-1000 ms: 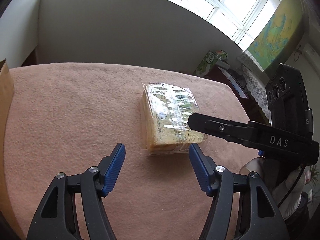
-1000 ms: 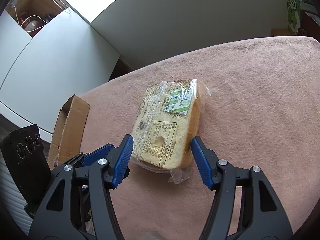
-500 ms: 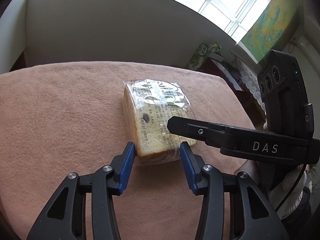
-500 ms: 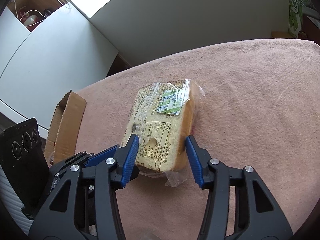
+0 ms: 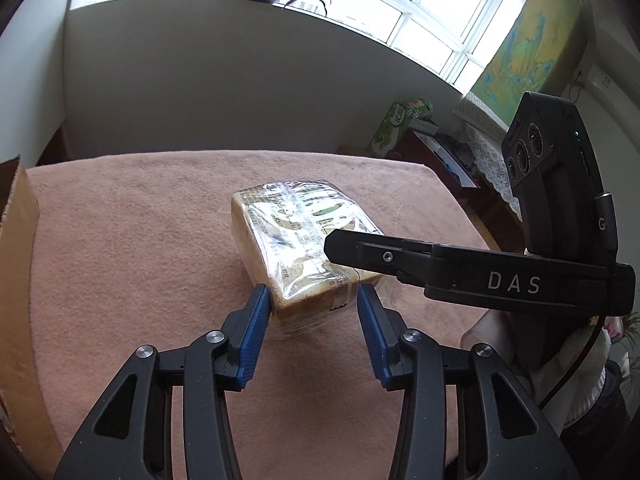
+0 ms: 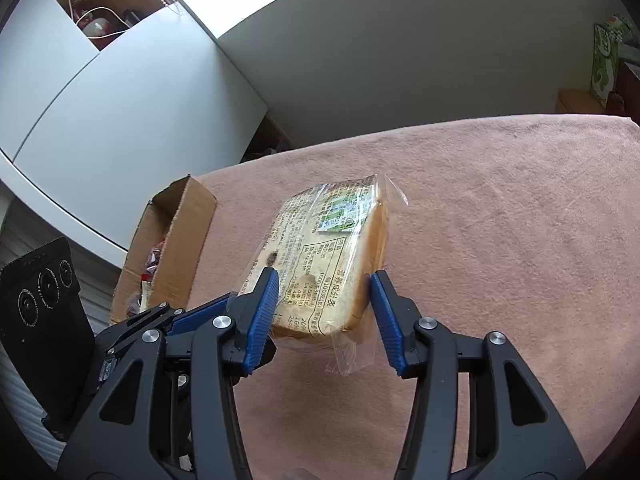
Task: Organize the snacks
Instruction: 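Carry the bread loaf into the cardboard box and open the right gripper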
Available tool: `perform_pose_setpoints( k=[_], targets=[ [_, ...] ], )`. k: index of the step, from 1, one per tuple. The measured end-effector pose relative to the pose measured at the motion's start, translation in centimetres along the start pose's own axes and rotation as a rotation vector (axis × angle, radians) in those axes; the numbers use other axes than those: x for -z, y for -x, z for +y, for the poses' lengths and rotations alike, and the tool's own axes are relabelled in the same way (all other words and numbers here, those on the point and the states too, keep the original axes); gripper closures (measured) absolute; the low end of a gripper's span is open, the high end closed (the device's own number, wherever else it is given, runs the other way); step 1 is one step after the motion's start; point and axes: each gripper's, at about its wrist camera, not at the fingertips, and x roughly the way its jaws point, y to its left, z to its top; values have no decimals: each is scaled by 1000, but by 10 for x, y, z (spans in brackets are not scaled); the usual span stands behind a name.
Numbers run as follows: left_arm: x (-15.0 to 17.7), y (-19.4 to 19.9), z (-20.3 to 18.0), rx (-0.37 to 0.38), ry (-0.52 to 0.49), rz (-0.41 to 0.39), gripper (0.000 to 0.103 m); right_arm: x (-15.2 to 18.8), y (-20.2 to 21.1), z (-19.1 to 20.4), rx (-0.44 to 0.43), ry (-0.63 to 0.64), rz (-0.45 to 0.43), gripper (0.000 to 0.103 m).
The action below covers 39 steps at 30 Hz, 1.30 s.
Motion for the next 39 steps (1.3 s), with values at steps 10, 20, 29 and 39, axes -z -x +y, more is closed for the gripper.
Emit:
perform_pose_setpoints(
  k=[10, 20, 29, 39],
  targets=[
    [-4, 74, 14, -33, -4, -110, 61, -6, 18, 78, -50, 96, -40, 53],
    [17, 137, 57, -117, 12, -173, 61, 0, -8, 163, -107, 200, -10, 53],
    [40, 175, 108, -214, 51, -185, 61, 7, -57, 228, -139, 280, 44, 53],
    [59, 191, 139, -296, 76, -185, 59, 12, -92, 254, -139, 317, 84, 53]
  ],
)
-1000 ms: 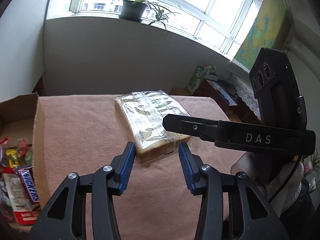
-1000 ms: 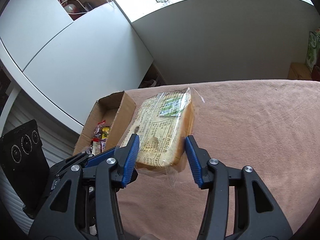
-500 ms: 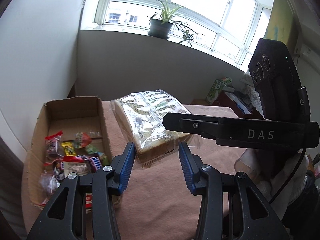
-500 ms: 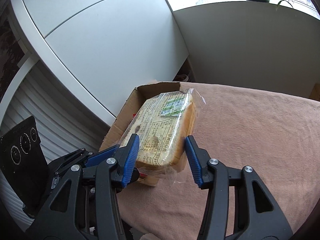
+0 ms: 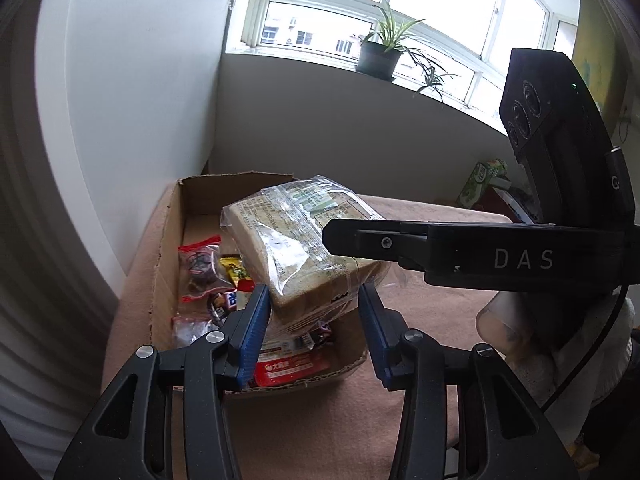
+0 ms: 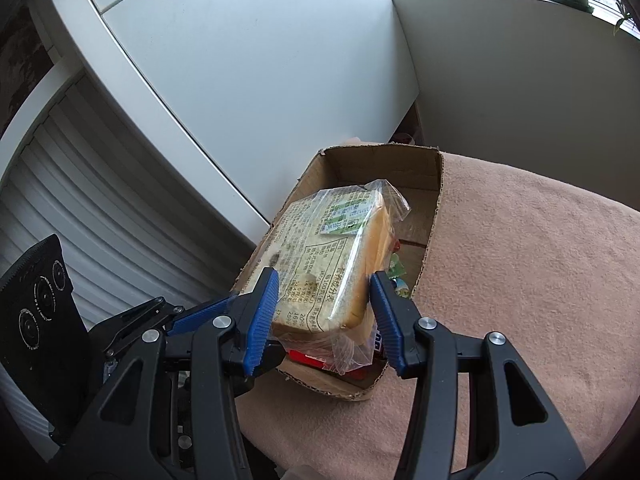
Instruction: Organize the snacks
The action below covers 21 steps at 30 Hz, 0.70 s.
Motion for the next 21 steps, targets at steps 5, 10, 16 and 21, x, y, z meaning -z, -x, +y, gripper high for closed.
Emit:
perform_pose_setpoints(
  k=[5, 10, 16, 21],
  targets=[
    [6, -2, 1, -73, -21, 7, 60, 6, 4, 3, 33, 10, -13, 53],
    [12, 7, -2, -89, -27, -2, 60, 16, 14, 2, 43, 14, -19, 53],
    [22, 21, -4, -97, -12, -13, 60, 32, 35, 1, 57, 26, -42, 52],
    [33, 37, -9, -122, 8, -31, 56, 53, 57, 5, 71, 43, -90, 34]
  ],
)
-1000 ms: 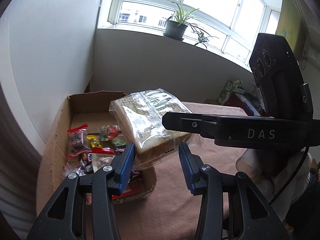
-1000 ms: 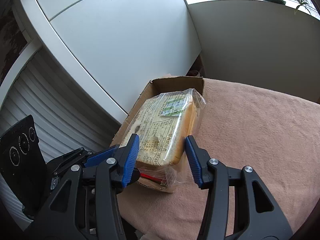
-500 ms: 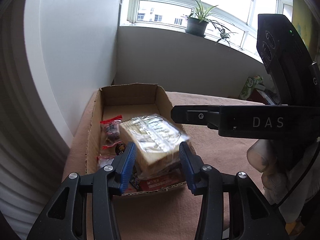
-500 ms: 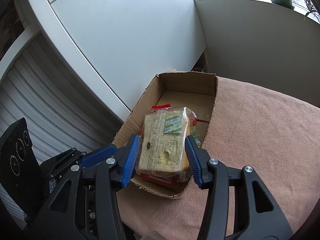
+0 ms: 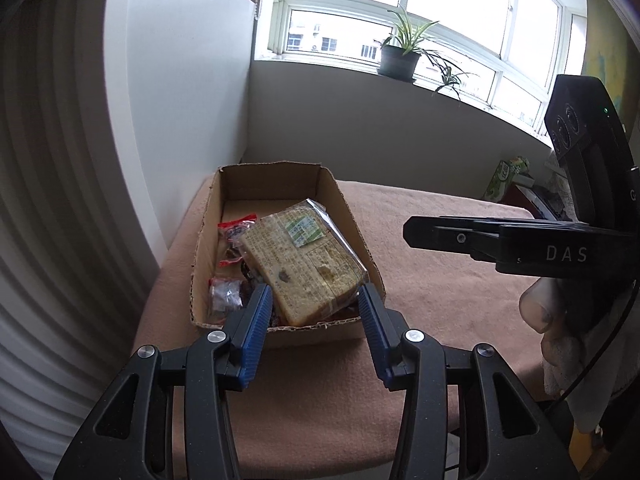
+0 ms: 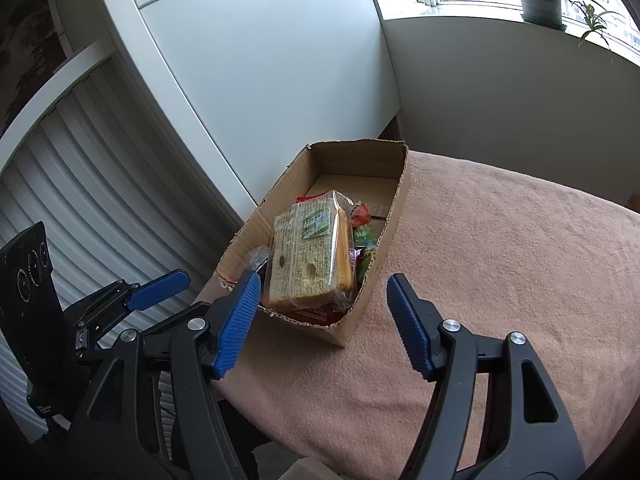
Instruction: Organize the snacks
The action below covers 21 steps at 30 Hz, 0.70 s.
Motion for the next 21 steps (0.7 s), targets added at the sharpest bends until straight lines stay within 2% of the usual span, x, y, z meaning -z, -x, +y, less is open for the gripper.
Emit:
perform_pose_setpoints(
  k=[2, 3, 4, 5, 9, 17, 21],
  targets=[
    [5, 8, -1, -20, 8, -16, 47, 9, 9, 3, 13, 15, -17, 31],
    [7, 13, -2, -27, 16, -24, 40, 14, 14, 5, 25, 24, -30, 28],
    [10, 17, -2, -35, 26, -33, 34, 19, 20, 7, 41, 35, -43, 21],
    [13, 22, -2, -42, 36, -40, 32, 25, 26, 9, 60, 45, -64, 17],
    [23, 40, -5, -97, 59, -85, 23, 48, 49, 19, 131, 96, -125, 8],
    [42, 70, -13, -189, 127, -146, 23, 87, 83, 28, 217, 101, -192, 1],
    [46, 78, -21, -220, 105, -163, 23, 98, 90, 28, 207, 95, -184, 1]
  ],
)
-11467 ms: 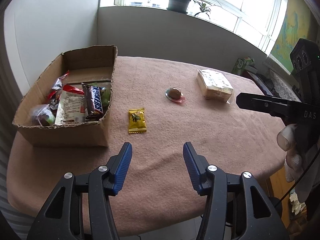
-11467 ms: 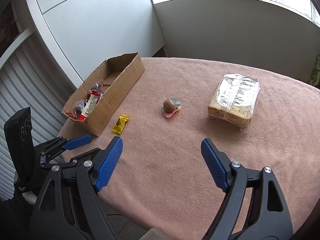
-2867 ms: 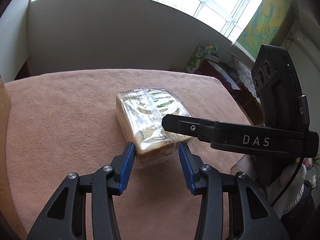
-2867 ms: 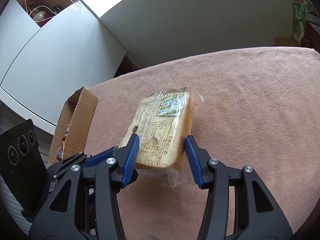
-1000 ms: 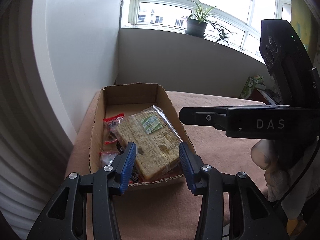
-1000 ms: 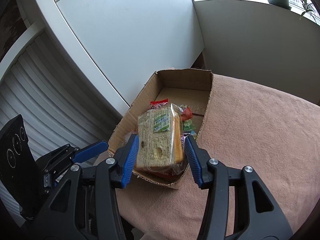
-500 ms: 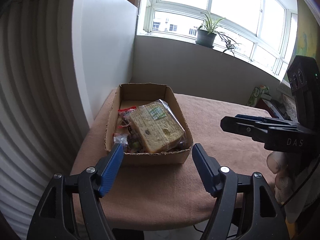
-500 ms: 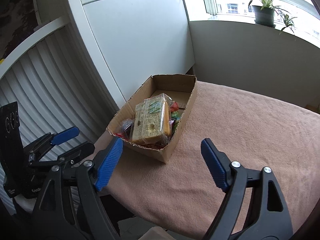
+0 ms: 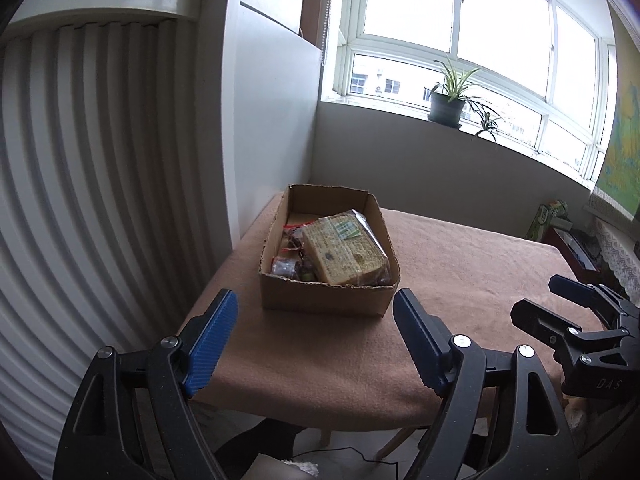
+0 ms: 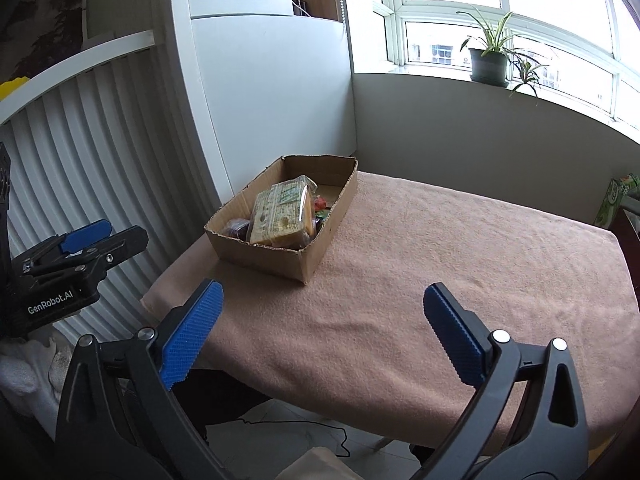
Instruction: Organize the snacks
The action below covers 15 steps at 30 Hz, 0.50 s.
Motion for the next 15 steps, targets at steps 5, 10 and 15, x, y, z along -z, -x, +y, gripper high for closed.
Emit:
perform_pose_setpoints(
  k=[5, 10, 15],
  targets=[
    [0, 6, -3, -6, -2, -14, 23, 3, 6, -2, 11, -8, -8, 1],
    [3, 8, -5, -14, -1, -14, 23, 4, 9, -6, 18, -18, -11, 1],
    [4, 5, -6, -12, -5, -5, 23, 5, 7, -9, 29, -27, -8, 1]
  ],
)
